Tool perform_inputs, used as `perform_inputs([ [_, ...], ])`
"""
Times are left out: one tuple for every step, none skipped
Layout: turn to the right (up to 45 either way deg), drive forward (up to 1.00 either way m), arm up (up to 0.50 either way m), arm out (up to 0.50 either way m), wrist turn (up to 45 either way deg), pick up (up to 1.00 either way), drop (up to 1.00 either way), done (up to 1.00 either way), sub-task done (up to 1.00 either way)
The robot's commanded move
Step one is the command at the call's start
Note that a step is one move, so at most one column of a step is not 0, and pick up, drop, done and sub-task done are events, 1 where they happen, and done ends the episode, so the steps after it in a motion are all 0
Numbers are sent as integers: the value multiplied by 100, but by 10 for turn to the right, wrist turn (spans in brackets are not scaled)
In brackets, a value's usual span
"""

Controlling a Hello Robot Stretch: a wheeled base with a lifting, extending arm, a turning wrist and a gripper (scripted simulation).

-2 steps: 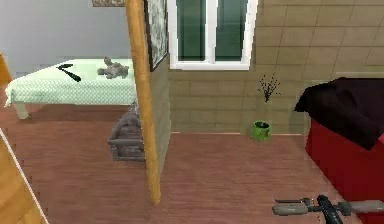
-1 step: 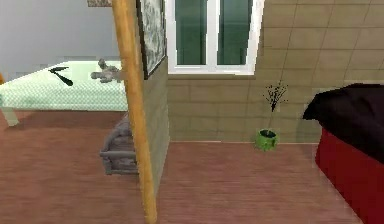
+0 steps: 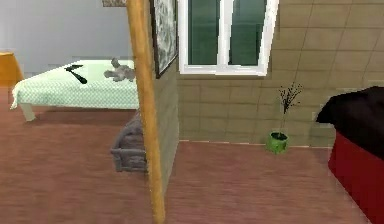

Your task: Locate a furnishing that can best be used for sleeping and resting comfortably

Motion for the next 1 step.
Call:
perform_inputs([
  [0,40,0,0,0,0,0,0,0],
])
